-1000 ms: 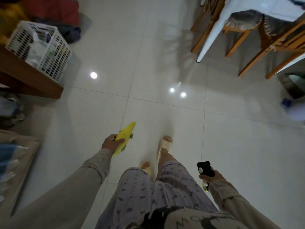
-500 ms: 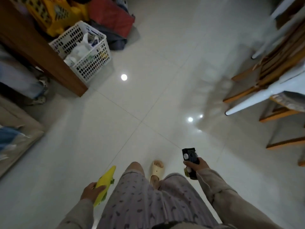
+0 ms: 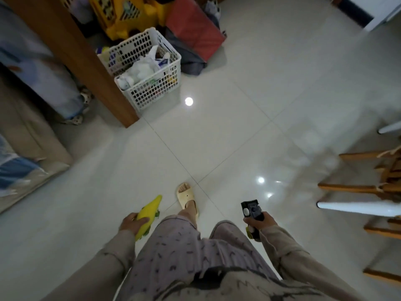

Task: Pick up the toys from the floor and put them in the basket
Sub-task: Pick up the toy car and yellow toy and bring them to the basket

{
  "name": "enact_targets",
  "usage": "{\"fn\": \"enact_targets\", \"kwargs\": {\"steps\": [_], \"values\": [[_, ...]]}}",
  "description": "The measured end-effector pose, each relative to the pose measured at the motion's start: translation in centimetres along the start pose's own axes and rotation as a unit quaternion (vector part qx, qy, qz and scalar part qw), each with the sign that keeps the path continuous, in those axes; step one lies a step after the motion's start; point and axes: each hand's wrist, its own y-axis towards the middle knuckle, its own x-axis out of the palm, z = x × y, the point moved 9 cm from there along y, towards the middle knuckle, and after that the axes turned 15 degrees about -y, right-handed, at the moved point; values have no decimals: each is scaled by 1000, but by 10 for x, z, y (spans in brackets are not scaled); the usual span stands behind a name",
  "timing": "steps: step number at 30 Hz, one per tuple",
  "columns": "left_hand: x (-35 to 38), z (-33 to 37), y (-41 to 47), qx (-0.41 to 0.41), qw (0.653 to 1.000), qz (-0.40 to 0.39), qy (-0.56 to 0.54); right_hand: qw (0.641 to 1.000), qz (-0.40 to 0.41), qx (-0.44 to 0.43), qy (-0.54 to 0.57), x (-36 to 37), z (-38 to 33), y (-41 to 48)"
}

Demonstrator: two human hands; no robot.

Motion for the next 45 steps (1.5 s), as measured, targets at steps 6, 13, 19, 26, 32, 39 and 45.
{"fn": "enact_targets", "kwargs": {"steps": [6,13,19,26,32,39,45], "values": [[10,133,31,33,999,-30,10,999,3,37,-6,-35,-51,25],[24,252,65,76,996,-31,-45,1000,-7,12,5,-84,-142,62],[26,295,91,42,993,-6,-110,998,-49,-26,-42,-132,-262,134],[29,293,104,-75,982,79,-153,964,-41,-97,-244,-199,-447,197],[48,326,110,-112,965,118,-204,939,-72,-172,-288,-214,-568,220],[43,381,136,-134,963,119,-203,920,-80,-196,-328,-211,-646,246],[14,463,183,-119,973,96,-174,935,-100,-161,-301,-205,-672,272]]}}
